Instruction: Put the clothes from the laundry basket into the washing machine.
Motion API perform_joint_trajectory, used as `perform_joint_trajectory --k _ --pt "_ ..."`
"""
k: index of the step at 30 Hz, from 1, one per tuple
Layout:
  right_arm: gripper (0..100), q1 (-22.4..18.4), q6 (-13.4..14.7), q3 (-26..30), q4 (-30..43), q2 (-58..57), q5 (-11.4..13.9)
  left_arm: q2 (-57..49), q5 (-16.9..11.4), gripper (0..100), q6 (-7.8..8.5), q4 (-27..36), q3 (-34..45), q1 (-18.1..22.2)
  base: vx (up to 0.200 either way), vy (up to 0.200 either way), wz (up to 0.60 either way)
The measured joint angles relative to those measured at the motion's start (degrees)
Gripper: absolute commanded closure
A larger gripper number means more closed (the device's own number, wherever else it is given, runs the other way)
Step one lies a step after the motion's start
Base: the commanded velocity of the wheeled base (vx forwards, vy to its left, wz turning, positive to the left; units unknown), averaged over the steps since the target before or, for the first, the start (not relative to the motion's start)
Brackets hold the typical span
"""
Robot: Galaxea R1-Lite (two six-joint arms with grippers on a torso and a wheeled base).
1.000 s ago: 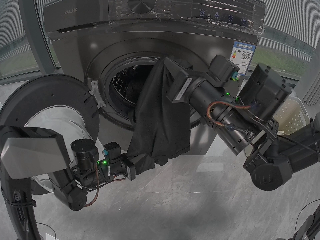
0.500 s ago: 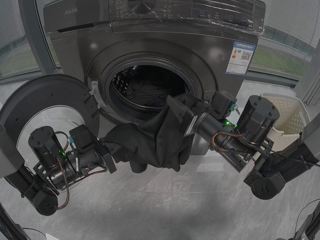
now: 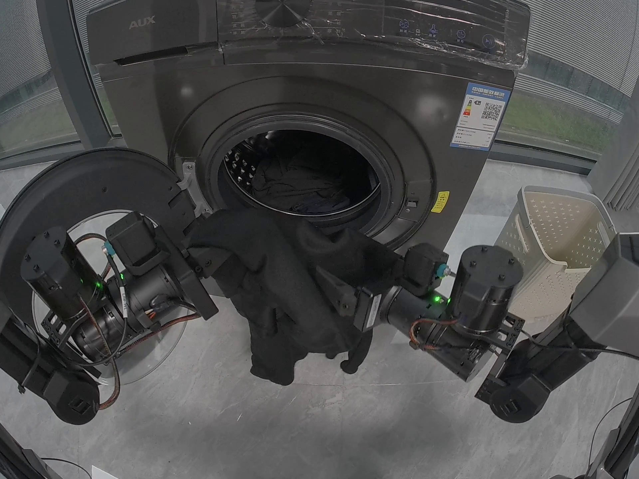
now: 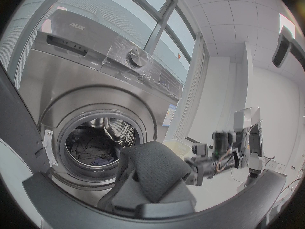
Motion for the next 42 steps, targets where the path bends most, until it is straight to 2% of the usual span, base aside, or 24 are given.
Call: perform_joint_trajectory --k 3,17,27,32,42 --pt "0 0.35 -0.05 2.34 -0.59 0.94 0.20 -0.37 0.24 100 -0.46 0.00 -0.74 -0.04 0.000 0.000 0.00" --pt "0 1.90 -0.05 9.84 -1.60 3.01 0.55 -0.61 1.78 100 -0.41 0.00 -2.49 0.20 0.000 0.000 0.00" --pt "0 5.42 0.41 16.14 -1.76 3.83 0.63 -0.59 2.30 100 -0.44 0.00 -3.04 0.33 0.000 0.000 0.00" --pt "0 5.97 0.02 13.99 -2.91 4.16 0.78 -0.45 2.84 100 -0.22 0.00 -3.04 0.20 0.000 0.000 0.00" --pt "0 7.28 -0.63 3.63 -5.75 8.96 1.87 0.52 5.23 100 -0.06 0.00 -3.71 -0.01 0.000 0.000 0.00"
